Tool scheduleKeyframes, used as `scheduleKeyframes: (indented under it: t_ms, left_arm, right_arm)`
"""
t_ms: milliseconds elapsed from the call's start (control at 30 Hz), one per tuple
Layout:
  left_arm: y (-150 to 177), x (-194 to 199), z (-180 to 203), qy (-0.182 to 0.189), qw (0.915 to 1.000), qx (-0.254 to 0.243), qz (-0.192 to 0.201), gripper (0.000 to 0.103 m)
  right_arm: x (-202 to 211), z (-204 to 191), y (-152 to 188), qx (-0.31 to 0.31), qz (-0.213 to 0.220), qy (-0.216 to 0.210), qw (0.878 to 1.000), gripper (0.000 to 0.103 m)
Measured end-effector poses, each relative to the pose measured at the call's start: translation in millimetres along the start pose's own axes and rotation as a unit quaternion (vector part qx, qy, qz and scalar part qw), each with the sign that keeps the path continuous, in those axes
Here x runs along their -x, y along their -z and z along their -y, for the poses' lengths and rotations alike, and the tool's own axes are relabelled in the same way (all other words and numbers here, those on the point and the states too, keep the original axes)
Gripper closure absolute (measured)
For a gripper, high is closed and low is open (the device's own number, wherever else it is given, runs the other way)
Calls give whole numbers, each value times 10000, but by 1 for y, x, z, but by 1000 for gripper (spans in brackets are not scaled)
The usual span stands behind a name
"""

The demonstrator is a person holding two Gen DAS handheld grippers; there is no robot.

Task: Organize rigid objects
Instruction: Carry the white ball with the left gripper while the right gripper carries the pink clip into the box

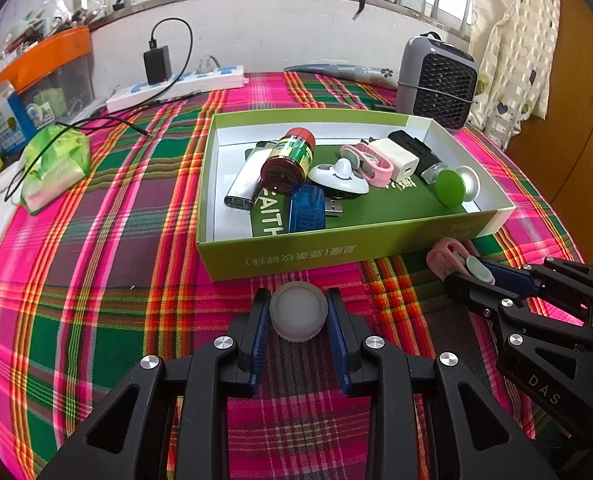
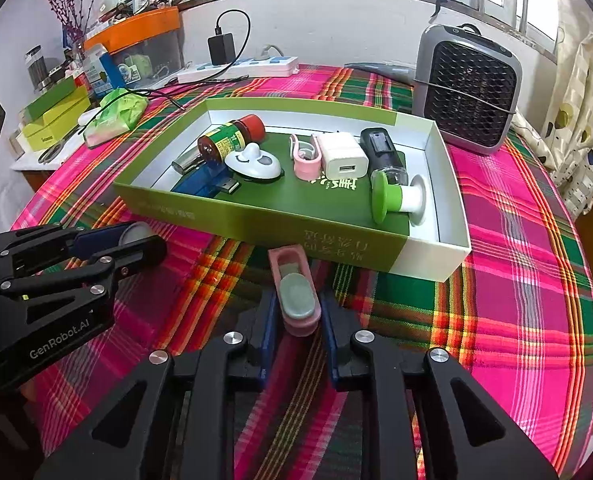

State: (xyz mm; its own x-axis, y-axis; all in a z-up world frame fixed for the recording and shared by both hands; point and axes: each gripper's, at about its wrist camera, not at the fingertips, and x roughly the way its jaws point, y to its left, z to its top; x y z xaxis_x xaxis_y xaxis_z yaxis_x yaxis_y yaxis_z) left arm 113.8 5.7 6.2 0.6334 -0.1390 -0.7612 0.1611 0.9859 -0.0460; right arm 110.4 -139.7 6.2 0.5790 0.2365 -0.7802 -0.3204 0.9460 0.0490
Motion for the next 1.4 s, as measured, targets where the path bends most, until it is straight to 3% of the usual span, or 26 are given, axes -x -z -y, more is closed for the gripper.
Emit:
scheduleKeyframes:
  t_ms: [867, 1400]
  left_arm:
    - [0, 9, 2, 56, 9999, -18, 85, 77]
    - [-16, 33, 4, 173, 9990, -66, 405, 77]
  right_arm:
    - [8, -5, 3, -31, 57, -84, 9999, 84]
    - [30, -2, -10, -66, 404, -100, 9991, 84]
